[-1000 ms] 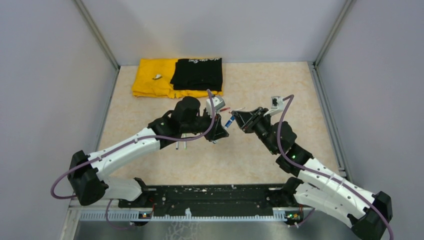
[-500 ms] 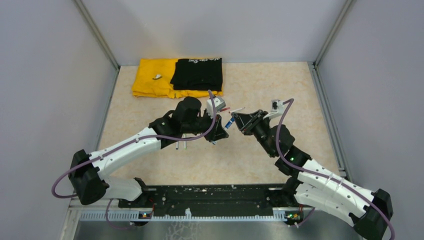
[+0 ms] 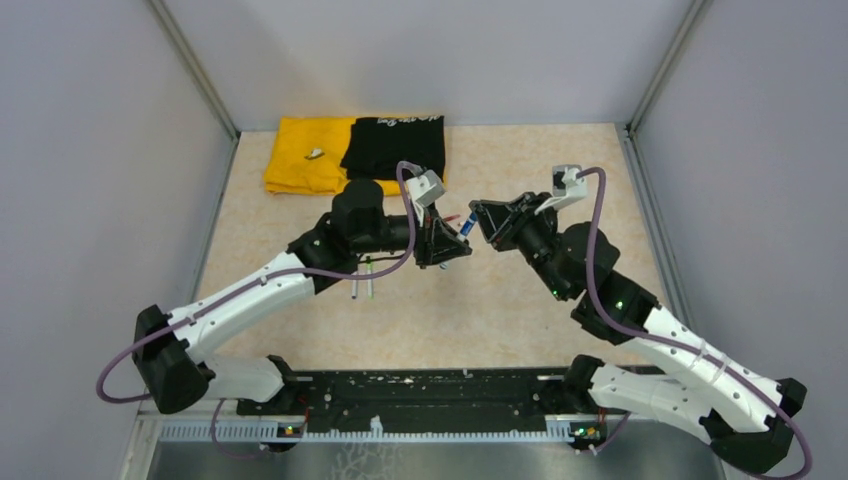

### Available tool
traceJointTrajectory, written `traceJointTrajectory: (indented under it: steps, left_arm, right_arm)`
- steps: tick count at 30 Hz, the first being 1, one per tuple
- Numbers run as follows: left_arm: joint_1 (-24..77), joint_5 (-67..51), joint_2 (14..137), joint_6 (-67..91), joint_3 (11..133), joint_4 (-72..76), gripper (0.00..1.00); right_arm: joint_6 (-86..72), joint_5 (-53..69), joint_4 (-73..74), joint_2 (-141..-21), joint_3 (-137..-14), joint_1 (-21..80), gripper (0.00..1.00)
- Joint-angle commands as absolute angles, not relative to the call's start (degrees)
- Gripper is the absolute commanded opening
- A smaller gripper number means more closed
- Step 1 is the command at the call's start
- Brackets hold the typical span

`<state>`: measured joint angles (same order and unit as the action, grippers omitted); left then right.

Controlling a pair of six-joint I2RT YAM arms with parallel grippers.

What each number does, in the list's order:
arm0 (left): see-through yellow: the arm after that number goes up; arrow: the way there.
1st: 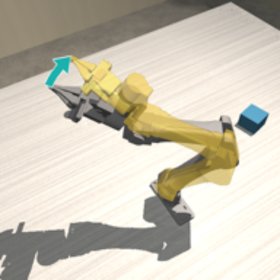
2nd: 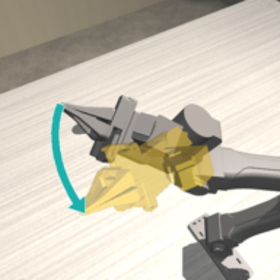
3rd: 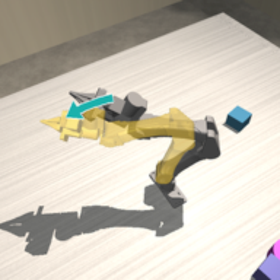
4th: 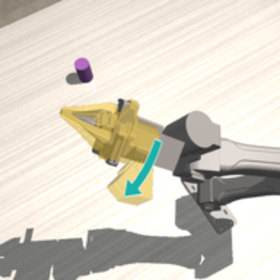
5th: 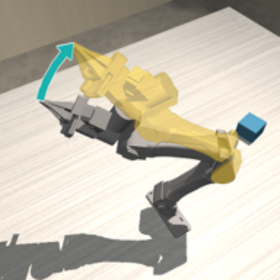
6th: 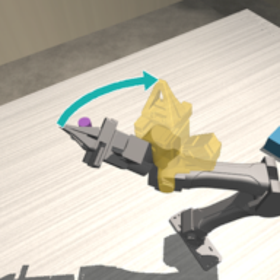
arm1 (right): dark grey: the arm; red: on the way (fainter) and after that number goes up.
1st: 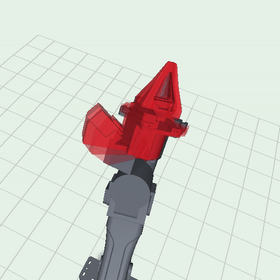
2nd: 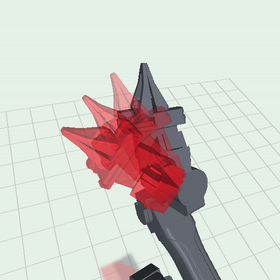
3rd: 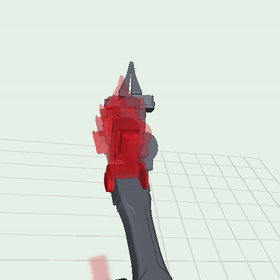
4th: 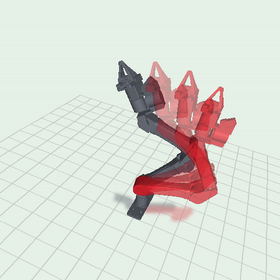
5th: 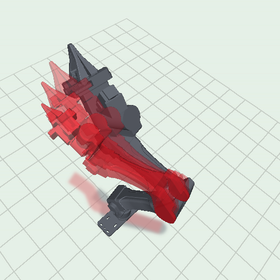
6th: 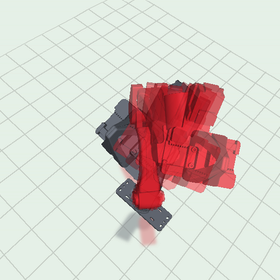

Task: Insert the pens into the pen caps
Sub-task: Press the pen cap onto the pen, then place the pen at the center of the board.

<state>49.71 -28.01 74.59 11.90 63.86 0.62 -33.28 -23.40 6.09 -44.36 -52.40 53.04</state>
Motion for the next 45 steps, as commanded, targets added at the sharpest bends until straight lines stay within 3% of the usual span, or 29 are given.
traceJointTrajectory:
  steps: [1,4,10,15,23,35,45]
  left_arm:
    - [47.99,-27.40,71.35,11.19,65.60,12.85,0.00]
    - [47.99,-28.12,71.00,10.78,65.25,12.89,0.00]
    - [48.00,-28.03,70.68,10.72,64.03,12.87,0.00]
    - [48.01,-25.15,69.20,10.65,61.86,12.55,0.00]
    - [47.99,-10.58,66.47,12.11,58.18,6.41,0.00]
    - [48.00,20.43,64.92,23.84,51.88,-13.62,0.00]
    - [48.03,25.00,76.26,39.71,47.43,-19.44,0.00]
  right_arm:
    - [-26.88,-20.62,14.74,-45.12,-56.72,55.46,0.00]
    - [-23.24,-17.65,11.67,-44.98,-57.76,55.46,0.03]
    - [-15.76,-11.92,4.19,-42.41,-57.42,55.46,0.29]
    - [-14.59,-16.90,2.42,-38.48,-55.50,55.46,0.41]
    - [-20.97,-27.18,9.85,-39.62,-53.23,55.46,0.43]
    - [-27.48,-23.56,9.07,-46.28,-46.94,55.46,0.46]
    - [-28.79,-27.25,13.54,-47.91,-47.18,55.47,0.46]
